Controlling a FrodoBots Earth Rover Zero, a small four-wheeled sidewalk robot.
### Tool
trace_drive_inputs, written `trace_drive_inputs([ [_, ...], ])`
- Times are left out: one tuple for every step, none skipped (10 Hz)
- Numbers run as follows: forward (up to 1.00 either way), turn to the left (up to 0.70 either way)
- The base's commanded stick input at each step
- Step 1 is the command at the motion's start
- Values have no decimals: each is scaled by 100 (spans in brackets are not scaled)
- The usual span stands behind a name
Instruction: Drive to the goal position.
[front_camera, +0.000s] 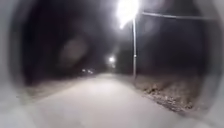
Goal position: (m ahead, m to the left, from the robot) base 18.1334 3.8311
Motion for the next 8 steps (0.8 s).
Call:
trace_drive_inputs([
  [100, 0],
  [100, 0],
  [100, 0],
  [100, 0],
  [100, 0],
  [100, 0],
  [100, 0],
  [100, 0],
])
